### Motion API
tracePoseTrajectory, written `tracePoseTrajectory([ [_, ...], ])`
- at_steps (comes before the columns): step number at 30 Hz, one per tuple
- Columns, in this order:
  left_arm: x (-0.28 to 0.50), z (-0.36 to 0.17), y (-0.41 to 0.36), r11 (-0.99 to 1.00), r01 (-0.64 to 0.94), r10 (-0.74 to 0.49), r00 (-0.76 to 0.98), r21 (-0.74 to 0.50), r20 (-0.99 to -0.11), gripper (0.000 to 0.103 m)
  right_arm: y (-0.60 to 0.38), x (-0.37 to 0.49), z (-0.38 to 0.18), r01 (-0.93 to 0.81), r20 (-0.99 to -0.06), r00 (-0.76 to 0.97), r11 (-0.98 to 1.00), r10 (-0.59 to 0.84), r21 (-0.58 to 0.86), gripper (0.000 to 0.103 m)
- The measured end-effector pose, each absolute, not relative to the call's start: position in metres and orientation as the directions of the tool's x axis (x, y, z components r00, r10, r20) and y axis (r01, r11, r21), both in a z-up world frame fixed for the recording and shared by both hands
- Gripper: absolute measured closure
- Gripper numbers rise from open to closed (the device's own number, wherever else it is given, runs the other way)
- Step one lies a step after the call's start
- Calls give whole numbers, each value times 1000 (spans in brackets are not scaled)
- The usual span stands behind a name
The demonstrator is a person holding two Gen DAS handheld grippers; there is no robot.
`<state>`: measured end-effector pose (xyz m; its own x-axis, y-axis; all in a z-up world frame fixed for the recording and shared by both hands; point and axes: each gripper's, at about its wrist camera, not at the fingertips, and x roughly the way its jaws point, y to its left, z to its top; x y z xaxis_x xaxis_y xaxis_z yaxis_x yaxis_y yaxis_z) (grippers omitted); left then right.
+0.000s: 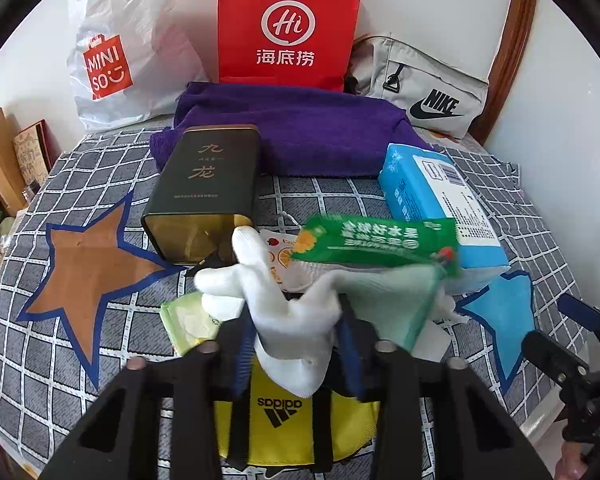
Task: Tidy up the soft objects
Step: 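Grasp the white glove with the left gripper while the right gripper reaches toward the white sponge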
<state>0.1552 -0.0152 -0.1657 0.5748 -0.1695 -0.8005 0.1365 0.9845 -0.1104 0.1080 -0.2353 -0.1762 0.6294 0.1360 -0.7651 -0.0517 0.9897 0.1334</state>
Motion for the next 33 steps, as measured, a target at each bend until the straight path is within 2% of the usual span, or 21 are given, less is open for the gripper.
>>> tracePoseTrajectory([
  [5, 155, -160, 3, 975, 150, -221, 558, -164, -800, 83, -224, 119, -173, -75, -764, 630, 989, 143, 124, 1],
  [17, 150, -139, 74, 984, 21, -152, 623, -178, -767, 84, -173, 130, -184, -209, -780, 584, 971, 222, 120, 3],
  [20, 150, -146, 85, 977, 18, -181, 608, -214, -773, 84, -162, 127, -198, -237, -805, 541, 962, 245, 133, 16],
  [22, 150, -152, 87, 978, 12, -175, 599, -210, -781, 84, -158, 127, -208, -242, -825, 507, 960, 249, 141, 29],
  [26, 150, -163, 89, 976, 6, -182, 581, -219, -794, 84, -155, 129, -226, -227, -848, 486, 968, 211, 110, 30],
  [29, 151, -170, 91, 974, -3, -183, 567, -225, -803, 84, -156, 128, -229, -230, -832, 508, 966, 224, 119, 31],
  [31, 151, -173, 93, 974, -13, -179, 562, -225, -808, 84, -155, 122, -226, -280, -812, 514, 949, 277, 146, 54],
  [33, 151, -177, 95, 972, -29, -177, 558, -232, -811, 84, -154, 113, -220, -298, -806, 536, 950, 250, 96, 54],
])
